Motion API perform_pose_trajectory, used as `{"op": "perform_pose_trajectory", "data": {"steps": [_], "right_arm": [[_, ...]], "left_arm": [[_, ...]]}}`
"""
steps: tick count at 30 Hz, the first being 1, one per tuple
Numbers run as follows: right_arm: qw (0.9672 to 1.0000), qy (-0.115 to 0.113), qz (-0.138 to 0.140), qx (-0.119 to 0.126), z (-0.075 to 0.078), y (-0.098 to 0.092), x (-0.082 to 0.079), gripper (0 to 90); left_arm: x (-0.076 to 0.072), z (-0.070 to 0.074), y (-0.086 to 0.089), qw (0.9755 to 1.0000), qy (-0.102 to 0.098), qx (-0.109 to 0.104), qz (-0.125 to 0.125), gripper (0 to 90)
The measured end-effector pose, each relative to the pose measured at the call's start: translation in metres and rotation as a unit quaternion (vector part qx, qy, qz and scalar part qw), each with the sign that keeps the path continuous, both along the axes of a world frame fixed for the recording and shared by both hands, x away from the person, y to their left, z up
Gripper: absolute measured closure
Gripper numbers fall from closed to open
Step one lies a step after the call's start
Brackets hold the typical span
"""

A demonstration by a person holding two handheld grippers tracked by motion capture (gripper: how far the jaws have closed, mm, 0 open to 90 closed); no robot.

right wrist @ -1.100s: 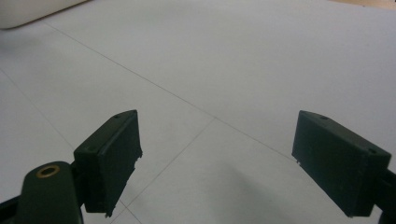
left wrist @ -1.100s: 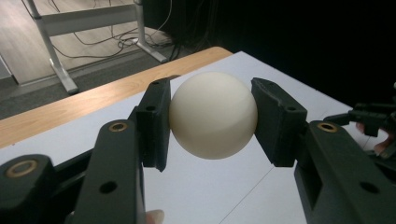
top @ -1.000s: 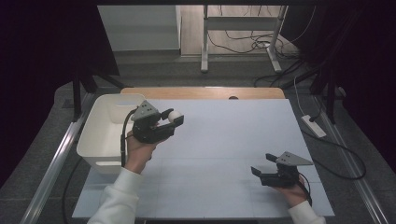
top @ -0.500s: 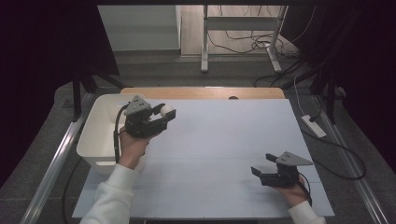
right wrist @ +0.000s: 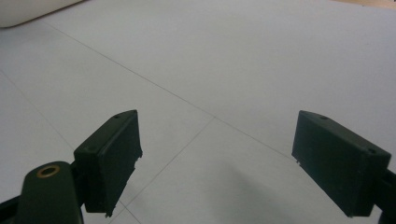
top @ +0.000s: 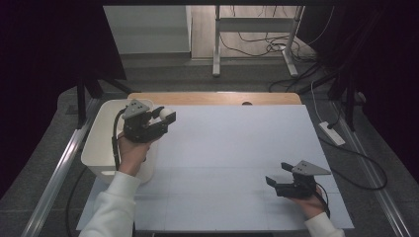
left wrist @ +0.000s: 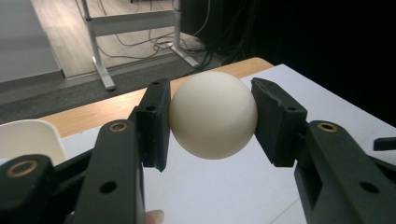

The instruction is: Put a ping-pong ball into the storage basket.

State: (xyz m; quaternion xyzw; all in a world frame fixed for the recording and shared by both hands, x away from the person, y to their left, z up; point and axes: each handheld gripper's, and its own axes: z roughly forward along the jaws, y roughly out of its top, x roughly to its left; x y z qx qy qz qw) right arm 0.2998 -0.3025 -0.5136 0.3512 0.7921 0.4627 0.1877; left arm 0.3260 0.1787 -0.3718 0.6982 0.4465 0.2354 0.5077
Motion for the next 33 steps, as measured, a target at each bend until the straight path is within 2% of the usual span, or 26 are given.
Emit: {"op": "perform_pose_trajectory", "data": {"steps": [15,33], "right_arm": [[1.0,0.0,-0.001,0.0,0.0,0.0,0.0,15.2],[1.0,0.001,-0.003,0.0,0.0,0.0,0.0,15.3]], "left_arm": [[0.004,-0.002,0.024,0.9992,0.004,-0.001,0.04,50.7],[0.009,-0.006,0.047,0.9965,0.012,0.005,0.082,50.6]]}}
